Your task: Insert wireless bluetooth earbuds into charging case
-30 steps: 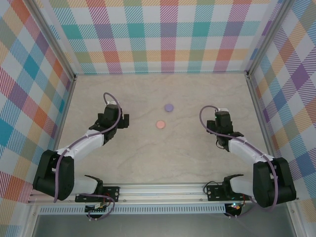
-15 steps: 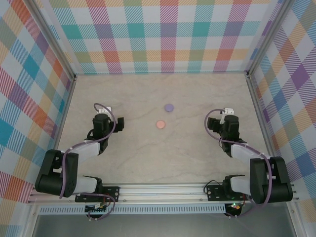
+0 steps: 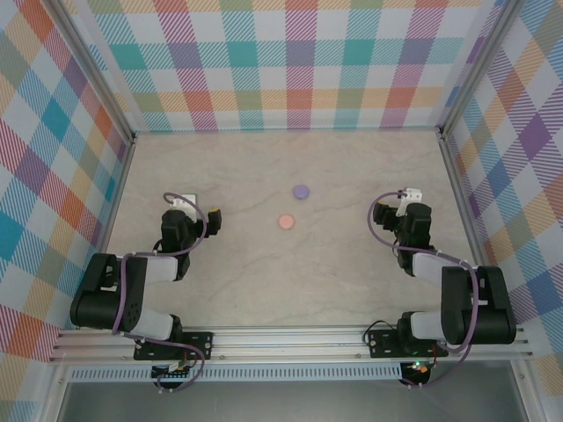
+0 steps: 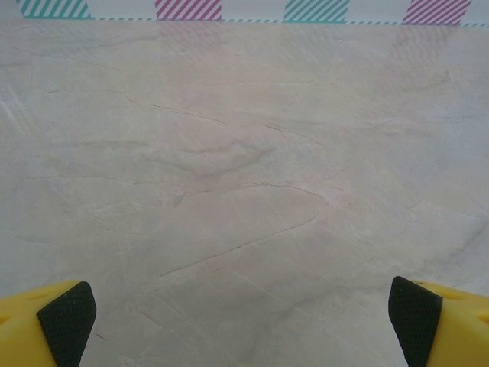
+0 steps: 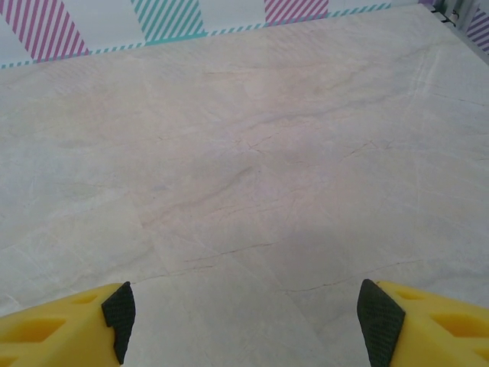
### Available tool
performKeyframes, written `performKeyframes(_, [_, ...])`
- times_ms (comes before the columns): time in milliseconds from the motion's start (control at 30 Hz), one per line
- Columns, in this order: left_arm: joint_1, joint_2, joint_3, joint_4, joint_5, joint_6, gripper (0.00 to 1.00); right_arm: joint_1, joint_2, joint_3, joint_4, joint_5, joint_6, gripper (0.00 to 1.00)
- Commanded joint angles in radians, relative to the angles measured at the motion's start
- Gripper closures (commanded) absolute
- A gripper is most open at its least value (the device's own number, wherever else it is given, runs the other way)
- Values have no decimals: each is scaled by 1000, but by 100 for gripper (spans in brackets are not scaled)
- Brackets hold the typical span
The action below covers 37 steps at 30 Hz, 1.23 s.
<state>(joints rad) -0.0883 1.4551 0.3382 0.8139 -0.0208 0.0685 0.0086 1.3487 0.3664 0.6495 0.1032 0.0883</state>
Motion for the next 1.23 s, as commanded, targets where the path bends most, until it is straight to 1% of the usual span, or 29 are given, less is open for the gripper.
performKeyframes(0, [22,19,2,65,38,1,0,-9,45,15,95,-14,-18,22])
performKeyframes(133, [24,54,-1,99,48,3,0,-11,113,20,150,-20,-21,22])
performKeyframes(200, [23,111,14,125,48,7,0,-10,136,27,156,-29,-25,22])
performKeyframes(267, [24,104,63,17,21,-5,0,-8,171,36,175,-52,-45,21])
performKeyframes(300, [24,112,79,14,-3,-16,0,-4,172,41,163,-64,-57,20])
performKeyframes(333, [23,110,88,-22,-33,-30,0,-1,172,41,161,-68,-62,18])
performKeyframes(367, [24,113,85,-3,-39,-31,0,-1,174,40,166,-68,-61,15])
performKeyframes(400, [24,110,87,-21,-39,-32,0,1,173,42,160,-68,-62,1])
performKeyframes(433, [24,112,86,-11,-39,-31,0,0,174,42,165,-68,-63,0])
performKeyframes(1200, [24,110,91,-24,-39,-30,0,1,174,43,160,-69,-62,0])
